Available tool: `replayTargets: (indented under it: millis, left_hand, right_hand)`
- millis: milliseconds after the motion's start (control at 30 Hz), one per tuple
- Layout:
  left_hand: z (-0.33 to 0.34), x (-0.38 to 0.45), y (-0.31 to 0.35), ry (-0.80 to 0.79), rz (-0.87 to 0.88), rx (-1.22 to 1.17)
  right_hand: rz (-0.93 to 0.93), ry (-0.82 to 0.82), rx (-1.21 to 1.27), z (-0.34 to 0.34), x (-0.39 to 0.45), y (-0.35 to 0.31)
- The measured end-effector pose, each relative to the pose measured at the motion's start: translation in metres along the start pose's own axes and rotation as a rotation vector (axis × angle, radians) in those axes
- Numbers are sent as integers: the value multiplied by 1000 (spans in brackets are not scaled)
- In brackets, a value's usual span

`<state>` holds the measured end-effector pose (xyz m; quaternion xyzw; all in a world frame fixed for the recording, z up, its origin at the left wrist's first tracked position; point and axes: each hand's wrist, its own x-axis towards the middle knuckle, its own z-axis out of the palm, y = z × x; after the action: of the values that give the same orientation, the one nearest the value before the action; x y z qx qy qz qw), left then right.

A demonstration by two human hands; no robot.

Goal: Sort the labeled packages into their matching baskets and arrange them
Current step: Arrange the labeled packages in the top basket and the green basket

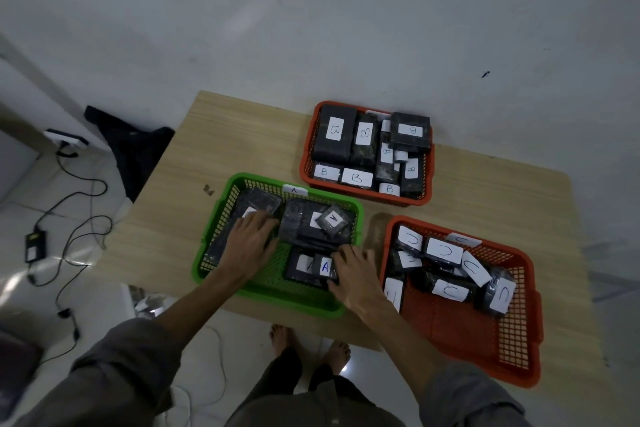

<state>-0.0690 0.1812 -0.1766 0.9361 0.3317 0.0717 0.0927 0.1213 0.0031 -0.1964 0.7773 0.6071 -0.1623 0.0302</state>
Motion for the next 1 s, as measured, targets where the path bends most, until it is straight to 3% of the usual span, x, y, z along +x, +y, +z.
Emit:
replayTargets:
  millis: [167,467,700,867,1000]
  left_hand:
    - [-6,0,-12,-195,-351,-12]
    - [-4,16,-16,-128,-503,-34]
    - [-4,15,-26,-99,-397,-124]
    - [-10,-3,-58,-366,-14,109]
    - [-17,-16,-80,-494,-59,271]
  right_hand:
    - [38,-19,-91,-4,5,-8]
    - [56,-69,-109,-7,7,-10]
    - [78,-76,-68,-7,11,-12]
    - [15,90,1,-11,16,-23]
    - [-19,5,349,-17,39,-65]
